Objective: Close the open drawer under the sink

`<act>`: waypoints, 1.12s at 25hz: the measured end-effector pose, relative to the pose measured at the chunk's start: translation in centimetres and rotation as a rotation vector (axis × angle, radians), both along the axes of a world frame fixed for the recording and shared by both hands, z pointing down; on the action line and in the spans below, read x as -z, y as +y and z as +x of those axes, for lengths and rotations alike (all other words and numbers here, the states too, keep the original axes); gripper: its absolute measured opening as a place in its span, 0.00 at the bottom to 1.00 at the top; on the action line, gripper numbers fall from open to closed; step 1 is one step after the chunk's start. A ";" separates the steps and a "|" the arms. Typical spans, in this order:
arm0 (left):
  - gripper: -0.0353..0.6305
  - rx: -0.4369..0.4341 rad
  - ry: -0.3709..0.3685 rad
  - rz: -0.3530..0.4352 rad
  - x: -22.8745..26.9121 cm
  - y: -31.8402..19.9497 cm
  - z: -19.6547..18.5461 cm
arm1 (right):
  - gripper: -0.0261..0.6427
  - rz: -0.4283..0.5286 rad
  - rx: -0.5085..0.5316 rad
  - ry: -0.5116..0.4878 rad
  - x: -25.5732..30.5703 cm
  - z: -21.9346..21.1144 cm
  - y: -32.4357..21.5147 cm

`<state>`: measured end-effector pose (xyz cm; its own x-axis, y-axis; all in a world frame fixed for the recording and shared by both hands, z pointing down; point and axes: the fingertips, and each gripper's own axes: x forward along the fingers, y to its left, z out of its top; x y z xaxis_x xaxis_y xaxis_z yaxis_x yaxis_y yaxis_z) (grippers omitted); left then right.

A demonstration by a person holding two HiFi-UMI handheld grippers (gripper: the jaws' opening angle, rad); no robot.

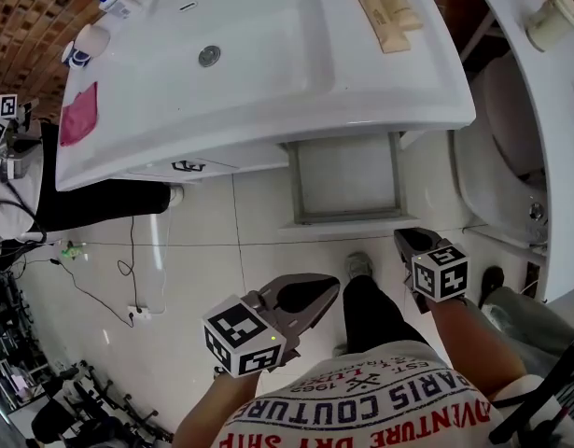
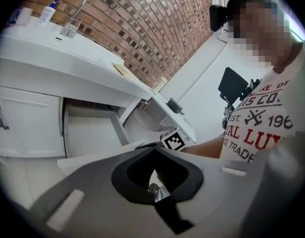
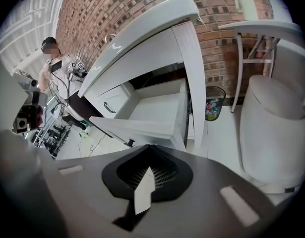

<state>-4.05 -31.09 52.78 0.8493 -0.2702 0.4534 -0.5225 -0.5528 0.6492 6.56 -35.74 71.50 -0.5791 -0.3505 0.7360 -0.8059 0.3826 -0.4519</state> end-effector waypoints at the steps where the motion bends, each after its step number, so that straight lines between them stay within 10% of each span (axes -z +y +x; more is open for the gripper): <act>1: 0.03 0.003 0.001 -0.001 0.0 -0.4 -0.1 | 0.05 -0.005 -0.003 -0.003 0.0 0.0 -0.5; 28: 0.03 0.059 -0.016 -0.019 -2.2 -6.9 -2.7 | 0.05 0.048 -0.153 -0.109 0.4 -1.5 -18.8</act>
